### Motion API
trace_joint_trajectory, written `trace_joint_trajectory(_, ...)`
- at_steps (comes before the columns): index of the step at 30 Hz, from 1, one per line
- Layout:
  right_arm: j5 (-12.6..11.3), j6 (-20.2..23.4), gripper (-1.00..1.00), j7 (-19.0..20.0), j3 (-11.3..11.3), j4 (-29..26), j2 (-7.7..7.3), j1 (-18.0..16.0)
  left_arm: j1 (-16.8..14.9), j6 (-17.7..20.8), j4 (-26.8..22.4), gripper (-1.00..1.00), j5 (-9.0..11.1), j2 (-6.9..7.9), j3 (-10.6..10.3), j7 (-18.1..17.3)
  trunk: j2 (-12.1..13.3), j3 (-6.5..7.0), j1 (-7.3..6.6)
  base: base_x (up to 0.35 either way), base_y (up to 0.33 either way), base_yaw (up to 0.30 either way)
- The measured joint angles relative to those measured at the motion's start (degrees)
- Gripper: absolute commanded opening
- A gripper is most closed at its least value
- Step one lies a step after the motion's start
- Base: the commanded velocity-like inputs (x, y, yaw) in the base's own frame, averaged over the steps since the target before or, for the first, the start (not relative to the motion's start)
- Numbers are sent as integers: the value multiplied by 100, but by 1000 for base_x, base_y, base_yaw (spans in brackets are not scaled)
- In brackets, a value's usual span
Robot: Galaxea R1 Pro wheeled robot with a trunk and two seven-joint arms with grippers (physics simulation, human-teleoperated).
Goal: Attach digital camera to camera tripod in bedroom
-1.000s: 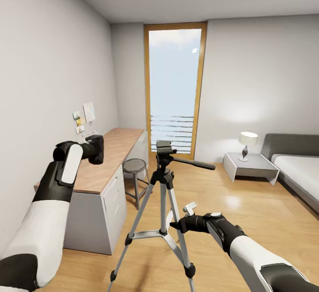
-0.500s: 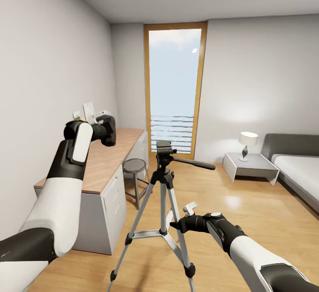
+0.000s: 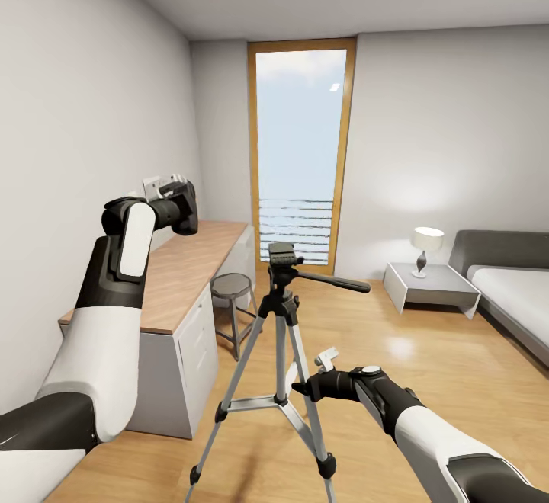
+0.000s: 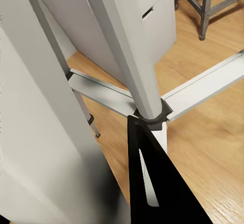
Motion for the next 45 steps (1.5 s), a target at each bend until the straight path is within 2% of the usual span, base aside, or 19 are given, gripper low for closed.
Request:
trace_joint_trajectory(14,-48,-16,-100,-9,50,24,22,2,-1,-22,54,-100,38,-125,-29,-29,1,-1,1,0,0,0)
trace_joint_trajectory(15,-43,-13,-100,-2,43,23,24,2,-1,-26,108,-100,61,-160,-37,-29,1,-1,1,0,0,0)
trace_joint_trajectory(16,-64,-9,-100,-1,70,18,23,2,1,-36,369,-100,65,-211,-52,-53,1,-2,1,0,0,0)
trace_joint_trajectory(21,-73,-6,-100,1,80,16,18,3,-1,-59,880,-100,-22,-215,-65,-58,1,-1,0,0,0,0)
trace_joint_trajectory(23,-74,-6,-100,1,82,15,17,3,-1,-153,1132,-100,-63,-213,-83,-59,1,-1,0,0,0,0)
trace_joint_trajectory(27,-89,-4,-100,2,86,12,12,3,-1,-584,1572,-100,-188,-193,-260,-66,1,-1,1,0,0,0)
trace_joint_trajectory(31,-115,-2,-100,3,79,12,0,3,-2,-961,1726,-100,-214,-140,-364,-162,1,-1,0,0,0,0)
trace_joint_trajectory(36,-129,-12,-100,6,72,14,-10,3,-2,-1205,1681,-100,-253,-133,-398,-294,1,0,0,0,0,0)
trace_joint_trajectory(39,-127,-14,-100,8,58,13,-16,3,-3,-1594,1386,-100,-280,-132,-409,-302,0,0,0,0,0,0)
trace_joint_trajectory(42,-130,-15,-100,8,63,14,-15,3,-3,-1808,1184,-100,-269,-126,-417,-316,0,0,0,0,0,0)
trace_joint_trajectory(45,-131,-5,-100,6,69,9,-12,3,-2,-1824,1081,-100,-252,-114,-434,-352,1,-1,0,0,0,0)
